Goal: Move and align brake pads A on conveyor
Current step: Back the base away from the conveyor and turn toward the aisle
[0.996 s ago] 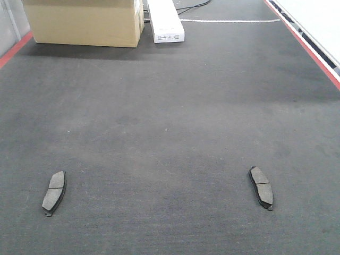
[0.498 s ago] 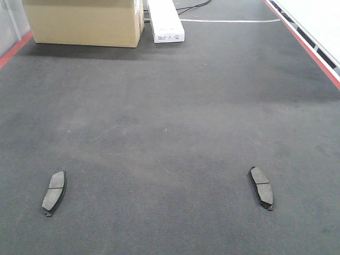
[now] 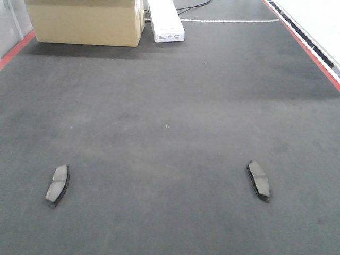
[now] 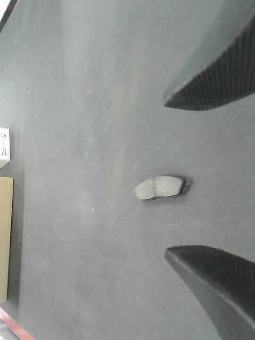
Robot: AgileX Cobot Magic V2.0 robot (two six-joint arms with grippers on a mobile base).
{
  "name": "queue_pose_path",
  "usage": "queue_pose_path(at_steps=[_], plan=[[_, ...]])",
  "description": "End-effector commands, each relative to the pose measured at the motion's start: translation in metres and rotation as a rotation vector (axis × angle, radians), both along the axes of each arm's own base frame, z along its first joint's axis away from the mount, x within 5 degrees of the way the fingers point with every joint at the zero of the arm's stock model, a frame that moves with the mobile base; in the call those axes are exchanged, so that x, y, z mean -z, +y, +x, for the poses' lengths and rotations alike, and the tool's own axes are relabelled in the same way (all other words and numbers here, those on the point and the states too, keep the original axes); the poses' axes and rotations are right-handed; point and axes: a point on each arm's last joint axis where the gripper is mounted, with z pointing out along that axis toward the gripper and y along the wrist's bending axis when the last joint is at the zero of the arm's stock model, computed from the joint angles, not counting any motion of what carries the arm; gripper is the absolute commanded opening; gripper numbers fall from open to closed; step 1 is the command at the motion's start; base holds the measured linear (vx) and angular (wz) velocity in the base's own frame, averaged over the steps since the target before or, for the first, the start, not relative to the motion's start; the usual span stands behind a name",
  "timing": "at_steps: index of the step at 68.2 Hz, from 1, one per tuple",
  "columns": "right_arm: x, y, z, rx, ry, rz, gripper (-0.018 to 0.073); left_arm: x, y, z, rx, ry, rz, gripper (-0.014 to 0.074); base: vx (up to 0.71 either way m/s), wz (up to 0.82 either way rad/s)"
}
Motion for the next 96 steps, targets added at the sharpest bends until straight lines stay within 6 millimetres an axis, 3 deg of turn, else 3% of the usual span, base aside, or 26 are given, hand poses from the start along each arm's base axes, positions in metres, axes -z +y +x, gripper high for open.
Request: queue_pose_path(at_steps=[1, 96], plan=[[-0.0127, 0.0001, 0.0029, 0.005, -0.071, -0.003, 0.0440, -0.0132, -0.0006, 0.0018, 0.003, -0.079, -0.019, 0.0512, -0.16, -0.02], [-0.0127, 0.0003, 0.0032, 0.004, -0.069, 0.000, 0.0440, -0.0131, -0.0006, 0.0016, 0.003, -0.078, -0.019, 0.0512, -0.36, 0.02]])
